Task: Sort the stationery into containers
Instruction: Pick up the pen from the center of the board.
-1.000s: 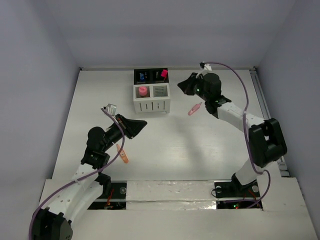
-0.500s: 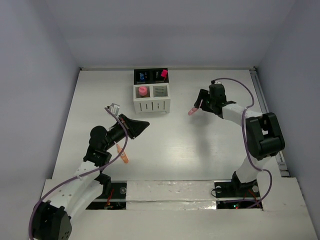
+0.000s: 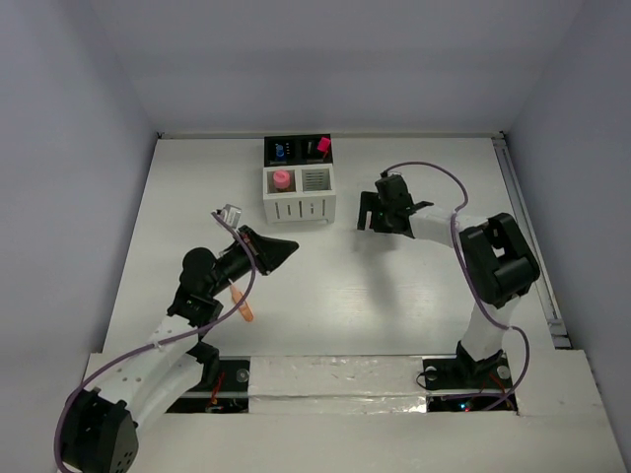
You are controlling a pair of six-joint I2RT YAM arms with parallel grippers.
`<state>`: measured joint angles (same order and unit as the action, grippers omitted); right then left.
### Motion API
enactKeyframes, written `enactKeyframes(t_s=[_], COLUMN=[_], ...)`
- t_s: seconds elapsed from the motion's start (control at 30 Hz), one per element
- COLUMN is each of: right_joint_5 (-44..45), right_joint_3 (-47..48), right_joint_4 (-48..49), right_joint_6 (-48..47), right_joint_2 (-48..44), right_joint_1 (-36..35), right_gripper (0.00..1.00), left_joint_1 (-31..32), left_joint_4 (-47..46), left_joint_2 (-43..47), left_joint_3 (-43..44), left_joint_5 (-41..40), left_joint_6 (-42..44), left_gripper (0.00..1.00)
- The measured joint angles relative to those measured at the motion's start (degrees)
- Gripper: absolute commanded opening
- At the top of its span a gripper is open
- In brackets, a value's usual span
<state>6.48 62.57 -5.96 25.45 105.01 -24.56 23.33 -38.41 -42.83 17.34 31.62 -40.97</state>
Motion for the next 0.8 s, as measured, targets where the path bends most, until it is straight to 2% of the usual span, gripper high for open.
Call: enactKeyframes(t_s=[0.03, 0.13, 0.3, 0.53, 0.6, 0.73, 0.8], right_joint_5=[1.1, 5.2, 11.4, 13.7, 14.2, 14.7, 14.8], right_joint_3=[0.9, 2.4, 3.0, 5.3, 5.3, 5.4, 6.0], right_joint_4=[-0.3, -1.0, -2.7, -2.6, -2.6, -2.4, -2.4], right_joint_6=[0.0, 0.2, 0.5, 1.1, 1.3, 1.6, 1.6], right_joint_2=[0.7, 2.1, 2.8, 4.9, 5.0, 5.2, 5.6], right_joint_1=[-0.6, -1.4, -1.5, -1.5, -1.5, -1.5, -1.6], right_gripper=[0.76, 0.68, 0.62, 0.55, 0.55, 0.68, 0.68], left_joint_1=[0.1, 0.5, 1.1, 1.9, 2.1, 2.6, 3.0], left_joint_4=[0.1, 0.5, 1.1, 2.4, 3.6, 7.2, 8.9], left_joint_2=[0.3, 1.2, 2.2, 2.2, 2.2, 2.4, 3.0], left_joint_3=[0.0, 0.0, 0.0, -0.1, -0.1, -0.1, -0.1], left_joint_5=[-0.3, -1.2, -2.5, -4.5, -5.8, -10.0, -12.3], left_joint_6=[0.1, 0.5, 1.3, 2.2, 2.7, 3.7, 4.0], left_gripper=[0.00, 0.00, 0.00, 0.00, 0.00, 0.00, 0.00])
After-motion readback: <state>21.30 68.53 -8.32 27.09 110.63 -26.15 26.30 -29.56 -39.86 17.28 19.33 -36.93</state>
